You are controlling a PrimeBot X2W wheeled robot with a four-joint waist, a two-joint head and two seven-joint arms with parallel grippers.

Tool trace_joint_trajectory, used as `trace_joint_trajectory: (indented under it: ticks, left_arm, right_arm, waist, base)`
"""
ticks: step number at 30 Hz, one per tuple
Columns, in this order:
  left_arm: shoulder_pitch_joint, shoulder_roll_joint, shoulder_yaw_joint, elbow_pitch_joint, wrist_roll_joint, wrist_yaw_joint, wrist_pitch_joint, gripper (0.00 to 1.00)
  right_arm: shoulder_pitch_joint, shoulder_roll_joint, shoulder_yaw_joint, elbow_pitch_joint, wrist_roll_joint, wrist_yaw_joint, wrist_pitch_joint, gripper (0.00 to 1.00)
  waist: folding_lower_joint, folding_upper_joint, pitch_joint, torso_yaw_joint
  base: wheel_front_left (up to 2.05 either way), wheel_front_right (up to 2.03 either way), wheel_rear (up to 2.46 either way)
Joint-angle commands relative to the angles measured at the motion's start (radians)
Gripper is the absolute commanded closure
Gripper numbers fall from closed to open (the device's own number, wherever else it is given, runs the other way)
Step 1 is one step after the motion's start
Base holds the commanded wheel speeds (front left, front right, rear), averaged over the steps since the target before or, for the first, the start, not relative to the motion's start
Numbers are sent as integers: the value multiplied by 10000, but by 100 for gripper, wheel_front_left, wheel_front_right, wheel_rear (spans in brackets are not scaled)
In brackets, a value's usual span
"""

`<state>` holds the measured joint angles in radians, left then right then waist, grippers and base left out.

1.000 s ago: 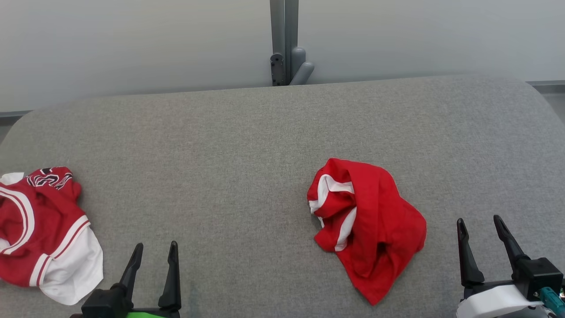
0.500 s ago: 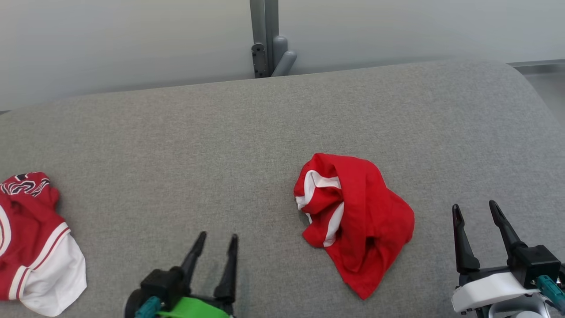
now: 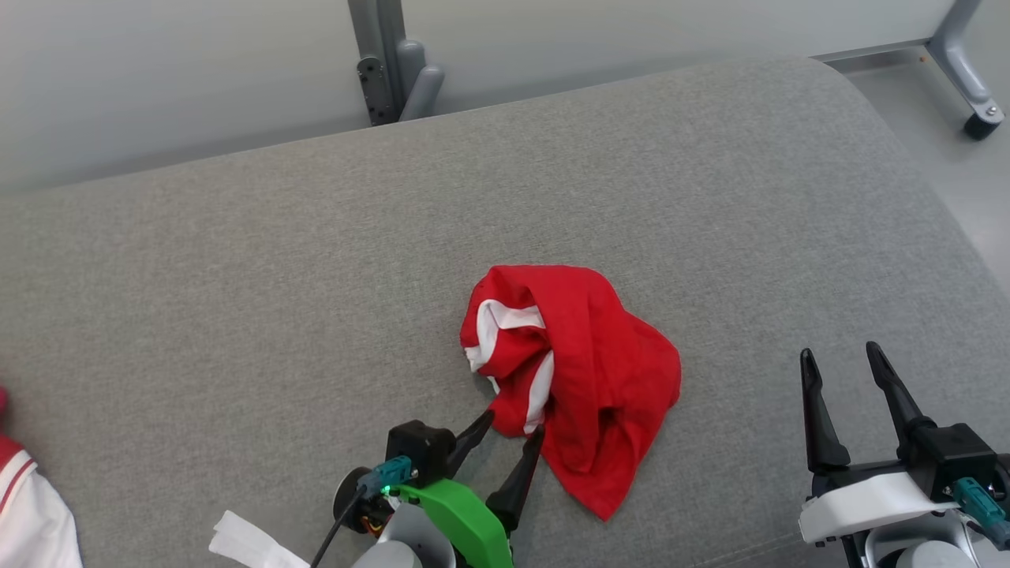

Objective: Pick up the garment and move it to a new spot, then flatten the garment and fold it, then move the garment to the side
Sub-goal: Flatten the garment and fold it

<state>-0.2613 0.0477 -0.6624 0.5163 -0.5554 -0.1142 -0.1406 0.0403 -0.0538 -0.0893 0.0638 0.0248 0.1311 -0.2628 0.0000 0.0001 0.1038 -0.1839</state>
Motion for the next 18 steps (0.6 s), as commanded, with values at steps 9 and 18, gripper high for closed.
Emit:
trace_joint_trajectory:
  ticks: [9, 18]
  left_arm:
    - [-837, 53, -367, 1429, -409, 259, -555, 0]
    - [-1500, 54, -996, 2294, -703, 207, -717, 100]
  right_arm:
    - [35, -10, 57, 42, -19, -7, -31, 0]
    - [74, 1, 43, 54, 14, -7, -31, 0]
  waist:
    - [0, -1, -10, -682]
    - [0, -1, 54, -787]
  base:
    - [0, 0, 0]
    - [0, 0, 0]
